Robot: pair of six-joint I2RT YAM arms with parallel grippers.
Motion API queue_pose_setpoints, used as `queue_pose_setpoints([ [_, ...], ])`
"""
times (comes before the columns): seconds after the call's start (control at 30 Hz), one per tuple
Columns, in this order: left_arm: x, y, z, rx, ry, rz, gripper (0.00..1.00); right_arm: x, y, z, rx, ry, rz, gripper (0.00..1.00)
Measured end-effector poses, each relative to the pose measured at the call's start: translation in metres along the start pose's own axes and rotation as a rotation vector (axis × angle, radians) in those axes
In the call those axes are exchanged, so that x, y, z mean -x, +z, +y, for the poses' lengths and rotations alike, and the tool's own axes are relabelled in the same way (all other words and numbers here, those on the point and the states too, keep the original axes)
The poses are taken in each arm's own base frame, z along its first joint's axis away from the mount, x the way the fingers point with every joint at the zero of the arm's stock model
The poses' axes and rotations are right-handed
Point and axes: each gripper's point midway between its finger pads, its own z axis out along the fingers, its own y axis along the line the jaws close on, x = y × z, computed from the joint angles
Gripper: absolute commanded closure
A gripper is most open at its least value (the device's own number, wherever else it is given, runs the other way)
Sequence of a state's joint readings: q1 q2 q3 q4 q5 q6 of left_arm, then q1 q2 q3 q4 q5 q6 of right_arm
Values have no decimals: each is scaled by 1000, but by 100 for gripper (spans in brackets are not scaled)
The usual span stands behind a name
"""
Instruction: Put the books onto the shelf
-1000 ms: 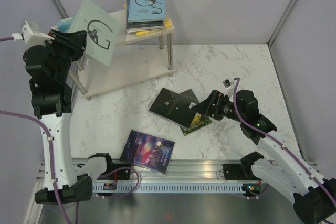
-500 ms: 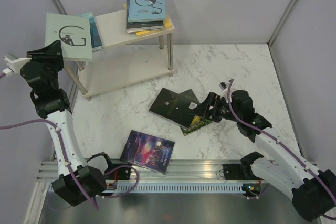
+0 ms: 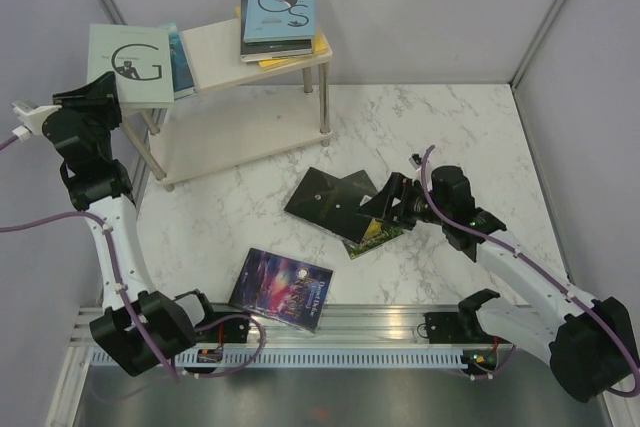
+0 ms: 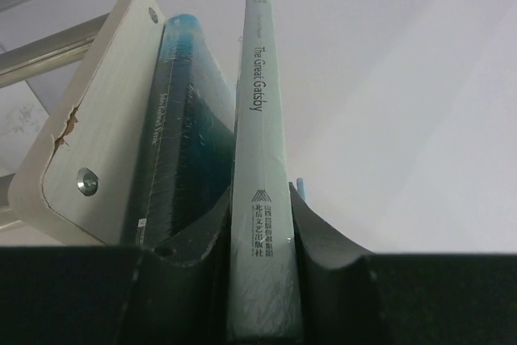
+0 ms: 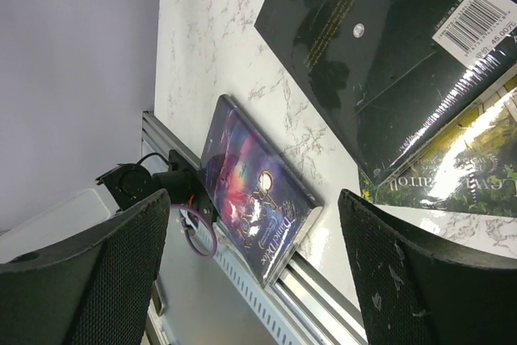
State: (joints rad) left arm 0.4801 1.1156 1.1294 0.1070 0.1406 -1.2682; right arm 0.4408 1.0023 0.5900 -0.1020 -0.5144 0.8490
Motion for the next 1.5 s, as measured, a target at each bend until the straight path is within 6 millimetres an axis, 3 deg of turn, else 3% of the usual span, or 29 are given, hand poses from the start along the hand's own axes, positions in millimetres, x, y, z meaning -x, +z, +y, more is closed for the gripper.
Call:
queue_pose_setpoints([
  [0.2,-5,19,-1,11,-7,17,84,4,4,3,19,-1,-10,14],
  [0.33,-13,23,-3,18,-5,28,52,6,6,4,26,1,-15,15],
  [0.5,-17,24,-20,3,2,38,42,9,7,6,36,-4,-23,15],
  [0.6,-16,24,-17,19,5,32,24,8,7,5,36,-4,-23,16],
  [0.63,-16,24,-15,28,7,29,14,7,7,4,35,-3,-21,15],
  [0.73,-13,22,-26,17,38,28,2,5,7,1,30,1,-17,16],
  [1.07,-5,10,-18,147,308,63,0,4,8,1,29,2,-13,16],
  [1.37,3,21,9,263,513,91,0,3,10,-1,28,5,-8,16],
  [1.5,9,25,4,265,565,86,0,4,10,0,30,4,-8,16],
])
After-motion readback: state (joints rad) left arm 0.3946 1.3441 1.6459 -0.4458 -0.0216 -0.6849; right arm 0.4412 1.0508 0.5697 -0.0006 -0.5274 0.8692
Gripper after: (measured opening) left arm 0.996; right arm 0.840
